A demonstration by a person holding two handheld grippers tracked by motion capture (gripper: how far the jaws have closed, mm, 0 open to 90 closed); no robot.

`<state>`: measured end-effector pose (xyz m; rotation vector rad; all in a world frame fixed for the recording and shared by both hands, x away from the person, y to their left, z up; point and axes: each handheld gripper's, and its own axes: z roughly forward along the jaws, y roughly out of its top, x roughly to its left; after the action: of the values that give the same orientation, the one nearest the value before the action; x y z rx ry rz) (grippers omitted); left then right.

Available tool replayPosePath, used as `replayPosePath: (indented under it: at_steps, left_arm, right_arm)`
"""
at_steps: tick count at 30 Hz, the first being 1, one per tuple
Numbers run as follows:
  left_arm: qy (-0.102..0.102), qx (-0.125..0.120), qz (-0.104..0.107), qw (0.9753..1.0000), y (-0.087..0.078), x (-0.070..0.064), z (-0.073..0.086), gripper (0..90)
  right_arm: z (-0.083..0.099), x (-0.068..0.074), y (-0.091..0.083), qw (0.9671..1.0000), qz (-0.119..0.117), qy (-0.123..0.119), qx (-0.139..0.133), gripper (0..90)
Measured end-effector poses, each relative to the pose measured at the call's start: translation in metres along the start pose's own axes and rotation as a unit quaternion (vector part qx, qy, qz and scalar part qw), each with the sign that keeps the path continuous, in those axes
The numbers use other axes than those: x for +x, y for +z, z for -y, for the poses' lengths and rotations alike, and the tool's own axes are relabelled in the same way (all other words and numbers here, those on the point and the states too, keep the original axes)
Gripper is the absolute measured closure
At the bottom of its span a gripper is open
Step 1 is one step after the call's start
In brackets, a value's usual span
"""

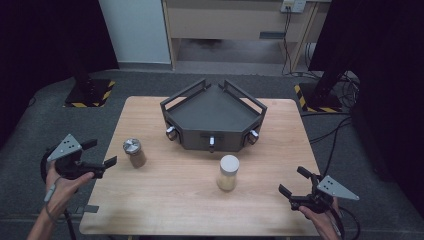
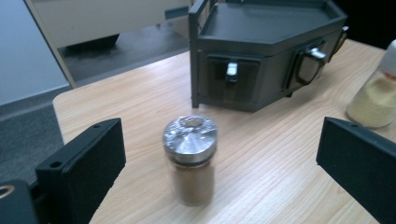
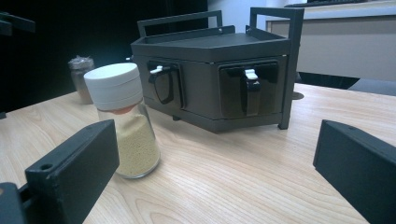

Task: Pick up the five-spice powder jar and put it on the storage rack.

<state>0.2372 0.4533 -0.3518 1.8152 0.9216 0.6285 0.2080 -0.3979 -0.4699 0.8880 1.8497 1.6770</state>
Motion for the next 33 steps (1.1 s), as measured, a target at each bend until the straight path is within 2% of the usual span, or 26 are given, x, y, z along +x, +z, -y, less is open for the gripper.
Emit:
replayPosePath:
  at_steps: [9, 16, 25, 27, 33]
  left_arm:
    - [0.017, 0.048, 0.009, 0.9987, 0.017, 0.015, -0.022, 1.1]
    - [0.015, 0.059, 0.015, 0.998, 0.029, 0.02, -0.027, 2.0]
    - [0.015, 0.086, 0.023, 0.9959, 0.057, 0.026, -0.03, 2.0]
    - [0.021, 0.093, 0.024, 0.9952, 0.062, 0.026, -0.032, 2.2]
    - [0.015, 0.1, 0.029, 0.9945, 0.077, 0.027, -0.03, 2.4]
  right_arm:
    - [-0.001, 0.0, 0.0, 1.0, -0.003, -0.004, 0.002, 0.9]
    - [-0.001, 0.0, 0.0, 1.0, -0.002, -0.001, 0.003, 0.9]
    - [-0.001, 0.0, 0.001, 1.0, -0.003, -0.004, 0.005, 1.0]
    - [-0.001, 0.0, 0.001, 1.0, -0.002, -0.004, 0.005, 1.0]
    - [-0.001, 0.001, 0.001, 1.0, -0.004, -0.003, 0.004, 1.0]
